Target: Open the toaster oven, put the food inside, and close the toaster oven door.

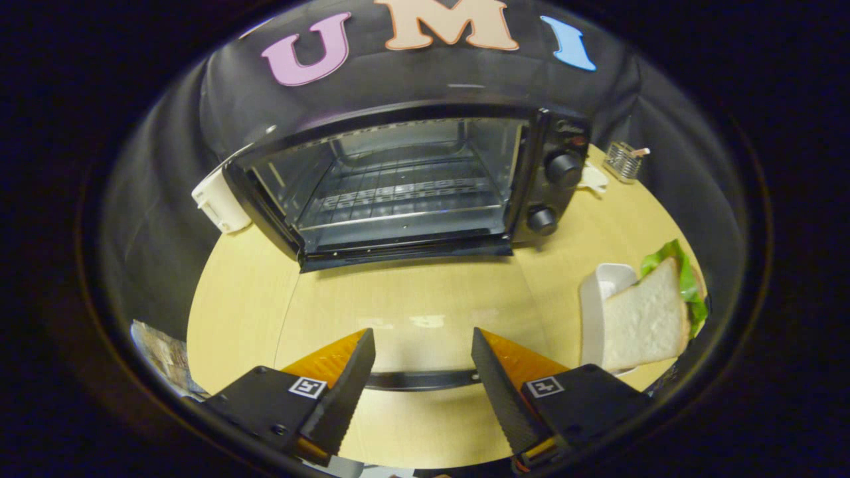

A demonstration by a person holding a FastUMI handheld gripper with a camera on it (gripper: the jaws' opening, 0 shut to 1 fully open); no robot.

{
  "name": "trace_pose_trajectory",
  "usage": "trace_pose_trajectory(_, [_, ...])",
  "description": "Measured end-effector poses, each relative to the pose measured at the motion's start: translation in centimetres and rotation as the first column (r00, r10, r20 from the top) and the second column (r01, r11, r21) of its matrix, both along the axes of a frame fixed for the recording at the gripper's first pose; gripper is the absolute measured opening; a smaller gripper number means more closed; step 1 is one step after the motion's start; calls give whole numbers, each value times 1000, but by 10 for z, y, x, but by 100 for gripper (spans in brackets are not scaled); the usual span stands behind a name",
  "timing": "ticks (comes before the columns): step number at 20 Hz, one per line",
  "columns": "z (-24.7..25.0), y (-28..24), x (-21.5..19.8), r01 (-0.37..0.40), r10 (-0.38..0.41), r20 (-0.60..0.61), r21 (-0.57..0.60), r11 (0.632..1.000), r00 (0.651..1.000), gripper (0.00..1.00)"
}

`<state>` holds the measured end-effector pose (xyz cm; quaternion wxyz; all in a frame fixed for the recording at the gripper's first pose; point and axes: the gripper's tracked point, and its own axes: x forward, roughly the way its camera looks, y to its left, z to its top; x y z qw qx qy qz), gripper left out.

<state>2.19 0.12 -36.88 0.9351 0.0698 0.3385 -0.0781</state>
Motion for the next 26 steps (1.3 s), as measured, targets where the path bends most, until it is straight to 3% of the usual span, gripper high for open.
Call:
trace_pose_trajectory(2, [16, -23, -11, 41, -41, -7, -45, 998, 999, 97])
trace_pose_trajectory(5, [42, -63, -27, 110, -113, -16, -136, 985, 993, 97])
trace_pose_trajectory(12, [80, -147, -60, 242, -254, -23, -221, 945, 967, 98])
trace_pose_trajectory(24, [17, -216, -67, 239, -271, -175, -182, 954, 947, 97])
trace_pose_trajectory(26, [6, -219, -64, 223, -257, -199, -177, 959, 946, 89])
